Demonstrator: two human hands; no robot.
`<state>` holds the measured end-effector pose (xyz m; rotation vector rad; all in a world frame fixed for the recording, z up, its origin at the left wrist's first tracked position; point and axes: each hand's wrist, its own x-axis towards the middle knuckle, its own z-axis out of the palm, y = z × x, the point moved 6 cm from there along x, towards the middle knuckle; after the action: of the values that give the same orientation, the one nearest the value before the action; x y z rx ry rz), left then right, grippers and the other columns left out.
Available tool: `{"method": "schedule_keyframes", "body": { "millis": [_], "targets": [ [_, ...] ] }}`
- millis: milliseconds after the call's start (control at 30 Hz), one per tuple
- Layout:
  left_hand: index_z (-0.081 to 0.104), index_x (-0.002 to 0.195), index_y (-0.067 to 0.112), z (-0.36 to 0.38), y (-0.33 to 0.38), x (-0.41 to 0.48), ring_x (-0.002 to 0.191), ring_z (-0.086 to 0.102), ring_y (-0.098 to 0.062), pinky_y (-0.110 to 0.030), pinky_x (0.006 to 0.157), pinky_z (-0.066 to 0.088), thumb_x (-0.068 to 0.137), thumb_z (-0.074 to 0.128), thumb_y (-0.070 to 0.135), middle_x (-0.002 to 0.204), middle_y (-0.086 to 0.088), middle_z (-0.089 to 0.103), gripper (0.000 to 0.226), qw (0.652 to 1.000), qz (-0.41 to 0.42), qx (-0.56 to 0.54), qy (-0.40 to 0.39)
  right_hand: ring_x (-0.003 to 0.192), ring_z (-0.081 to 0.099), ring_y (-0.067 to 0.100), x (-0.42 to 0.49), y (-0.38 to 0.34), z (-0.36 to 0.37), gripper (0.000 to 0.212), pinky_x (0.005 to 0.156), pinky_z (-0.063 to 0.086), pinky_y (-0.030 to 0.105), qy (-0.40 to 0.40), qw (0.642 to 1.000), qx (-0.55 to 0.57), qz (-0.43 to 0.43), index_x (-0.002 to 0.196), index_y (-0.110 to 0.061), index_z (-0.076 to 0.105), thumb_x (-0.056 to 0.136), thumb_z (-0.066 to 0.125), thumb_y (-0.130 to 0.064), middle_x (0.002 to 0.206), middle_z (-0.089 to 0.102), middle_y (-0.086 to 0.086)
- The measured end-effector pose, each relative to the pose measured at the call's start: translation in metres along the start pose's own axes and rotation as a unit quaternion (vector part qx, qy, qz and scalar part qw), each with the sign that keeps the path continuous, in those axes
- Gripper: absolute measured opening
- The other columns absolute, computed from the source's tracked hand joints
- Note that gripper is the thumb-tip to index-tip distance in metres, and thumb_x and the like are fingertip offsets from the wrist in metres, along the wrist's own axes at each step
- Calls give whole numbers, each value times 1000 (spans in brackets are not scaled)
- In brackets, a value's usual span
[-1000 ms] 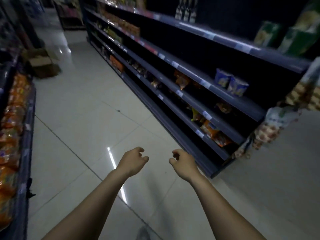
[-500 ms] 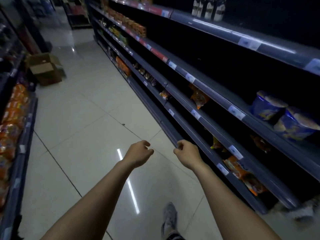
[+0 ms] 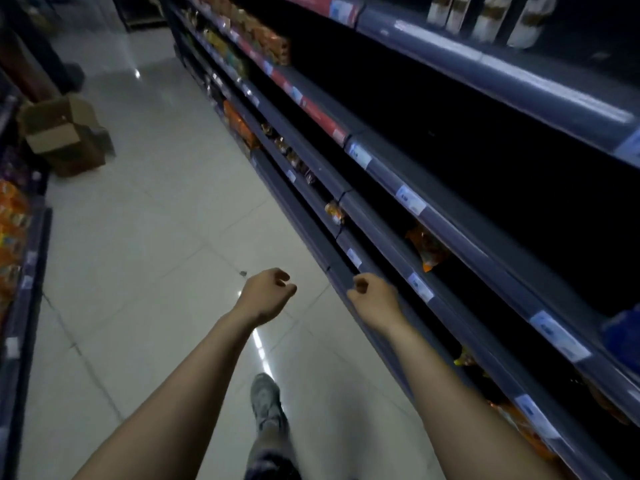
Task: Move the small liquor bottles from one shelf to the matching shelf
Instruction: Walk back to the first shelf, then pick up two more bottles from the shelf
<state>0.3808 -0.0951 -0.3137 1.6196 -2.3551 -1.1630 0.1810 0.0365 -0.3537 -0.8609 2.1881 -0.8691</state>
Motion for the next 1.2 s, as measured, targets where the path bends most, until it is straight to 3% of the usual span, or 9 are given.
{"method": "schedule_keyframes", "body": {
  "millis": [67, 133, 267, 400, 567, 667, 767, 967, 1200],
  "targets": [
    [68, 127, 14, -15, 25, 50, 111, 66, -23, -29, 93, 51, 92, 65, 33, 123, -6, 72, 40, 1000, 30, -5, -6, 95, 68, 16, 37, -17, -10, 30, 70, 45, 13, 31, 1000, 0, 4, 119, -11, 69, 92, 67, -23, 119, 69, -8],
    [71, 122, 15, -36, 53, 100, 112, 67, -25, -31, 93, 51, 92, 66, 33, 120, -5, 74, 35, 997, 68, -18, -3, 104, 69, 19, 74, -40, -27, 34, 78, 43, 17, 78, 997, 2, 4, 122, -11, 70, 91, 70, -23, 117, 73, -1],
    [73, 99, 21, -76, 125, 187, 103, 69, -20, -24, 76, 44, 90, 67, 29, 99, 4, 76, 13, 986, 161, -22, -25, 119, 64, 20, 126, -88, -82, 39, 96, 45, 25, 176, 984, 18, 17, 133, -13, 66, 95, 69, -24, 130, 70, 2],
    [70, 121, 17, -99, 211, 240, 103, 69, -13, -19, 82, 50, 93, 66, 27, 116, 2, 74, 29, 965, 243, -86, -55, 117, 64, 15, 149, -128, -143, 38, 95, 46, 25, 268, 963, 35, 13, 133, -18, 65, 97, 68, -26, 130, 69, -2],
    [70, 121, 22, -106, 324, 254, 99, 66, -7, -16, 81, 46, 93, 69, 33, 104, 12, 71, 30, 918, 373, -108, -76, 103, 71, 10, 145, -167, -218, 25, 98, 55, 32, 401, 914, 57, -28, 116, -20, 75, 91, 75, -18, 109, 76, -7],
    [70, 119, 22, -116, 376, 251, 100, 68, -8, -25, 90, 51, 92, 70, 31, 105, 10, 73, 28, 900, 400, -156, -77, 103, 69, 5, 138, -186, -254, 23, 94, 53, 26, 427, 900, 61, -63, 115, -26, 73, 92, 75, -23, 108, 73, -15],
    [69, 114, 30, -124, 420, 240, 94, 67, 2, -17, 80, 48, 91, 70, 32, 100, 16, 72, 23, 874, 439, -195, -69, 101, 70, 4, 132, -202, -288, 23, 93, 54, 26, 460, 879, 69, -106, 114, -27, 73, 91, 75, -22, 107, 73, -16],
    [68, 111, 30, -127, 476, 213, 83, 65, 6, -8, 68, 49, 90, 72, 29, 90, 14, 73, 22, 823, 512, -241, -46, 94, 71, -4, 116, -220, -332, 22, 85, 55, 16, 532, 830, 78, -147, 100, -40, 70, 90, 76, -21, 99, 75, -19],
    [66, 102, 37, -138, 508, 229, 83, 66, 8, -5, 63, 48, 87, 77, 26, 87, 15, 71, 22, 792, 535, -292, -41, 90, 71, -3, 115, -222, -365, 18, 83, 58, 18, 592, 795, 73, -112, 106, -29, 73, 90, 77, -20, 96, 75, -17]
  ]
}}
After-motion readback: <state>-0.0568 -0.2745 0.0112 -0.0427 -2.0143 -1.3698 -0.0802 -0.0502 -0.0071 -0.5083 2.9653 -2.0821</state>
